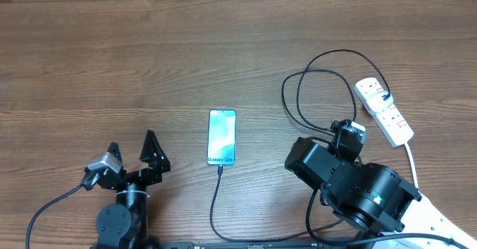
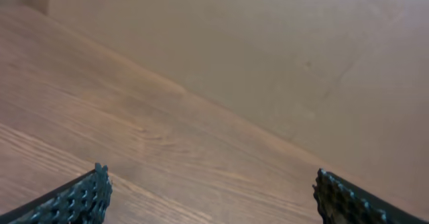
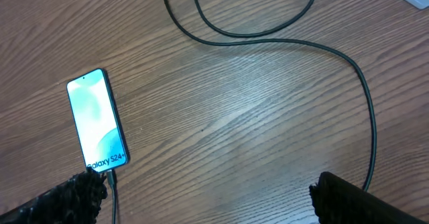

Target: Plug charger to phone and switch on socket

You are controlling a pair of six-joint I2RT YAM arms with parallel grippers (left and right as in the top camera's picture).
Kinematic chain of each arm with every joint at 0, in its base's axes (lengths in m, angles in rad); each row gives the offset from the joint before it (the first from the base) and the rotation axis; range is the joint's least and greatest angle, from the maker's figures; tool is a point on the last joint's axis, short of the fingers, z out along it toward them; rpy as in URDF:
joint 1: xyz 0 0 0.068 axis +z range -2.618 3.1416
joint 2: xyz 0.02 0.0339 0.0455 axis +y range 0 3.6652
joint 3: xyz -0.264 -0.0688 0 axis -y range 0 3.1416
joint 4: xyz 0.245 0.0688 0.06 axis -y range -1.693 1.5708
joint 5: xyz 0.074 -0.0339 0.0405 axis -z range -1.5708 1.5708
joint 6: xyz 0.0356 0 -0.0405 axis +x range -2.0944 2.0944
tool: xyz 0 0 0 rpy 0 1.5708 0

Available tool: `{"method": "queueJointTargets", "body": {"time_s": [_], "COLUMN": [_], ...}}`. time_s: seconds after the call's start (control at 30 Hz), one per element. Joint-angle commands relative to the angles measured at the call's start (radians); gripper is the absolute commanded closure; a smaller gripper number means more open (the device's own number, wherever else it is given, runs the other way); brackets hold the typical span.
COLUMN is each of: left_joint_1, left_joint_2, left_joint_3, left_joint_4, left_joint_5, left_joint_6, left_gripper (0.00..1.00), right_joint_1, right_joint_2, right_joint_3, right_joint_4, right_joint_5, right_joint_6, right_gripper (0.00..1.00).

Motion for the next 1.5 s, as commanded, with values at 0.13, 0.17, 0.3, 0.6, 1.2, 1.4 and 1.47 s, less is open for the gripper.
{"method": "queueJointTargets", "body": {"time_s": [0.13,0.17,0.3,0.6,1.2,1.4,1.47], "left_joint_1": [0.005,0.005,0.005,0.005,0.005,0.005,0.005], "left_joint_2": [-0.01,-0.01,-0.009,-0.009,-0.009,-0.009,-0.009], "left_joint_3": [-0.14,-0.149,-0.166,-0.166,-0.166,-0.166,-0.166], "left_joint_4": [0.143,0.143,0.124,0.124,0.124,0.124,0.124], "left_joint_5": [0.039,0.039,0.046,0.047,0.046,0.046,0.046], "left_joint_6": [-0.031,-0.04,-0.056,-0.043,-0.043,-0.043,-0.043], "left_gripper": [0.0,0.0,0.0,0.01,0.0,0.0,0.0], "right_joint_1": [-0.003,-0.003,-0.012,-0.286,-1.189,-1.285,-1.294], "right_joint_2": [-0.024,-0.03,-0.067,-0.123,0.322,0.584,0.653], "right_joint_3": [0.0,0.002,0.018,0.056,0.196,0.315,0.348], "right_joint_4": [-0.004,-0.009,-0.047,-0.132,-0.034,0.0,0.023], "right_joint_5": [-0.008,-0.008,-0.009,-0.1,-0.618,-0.66,-0.66], "right_joint_6": [0.034,0.034,0.035,-0.095,-0.845,-0.902,-0.923], "right_gripper": [0.0,0.0,0.0,0.8,0.96,0.96,0.96]}}
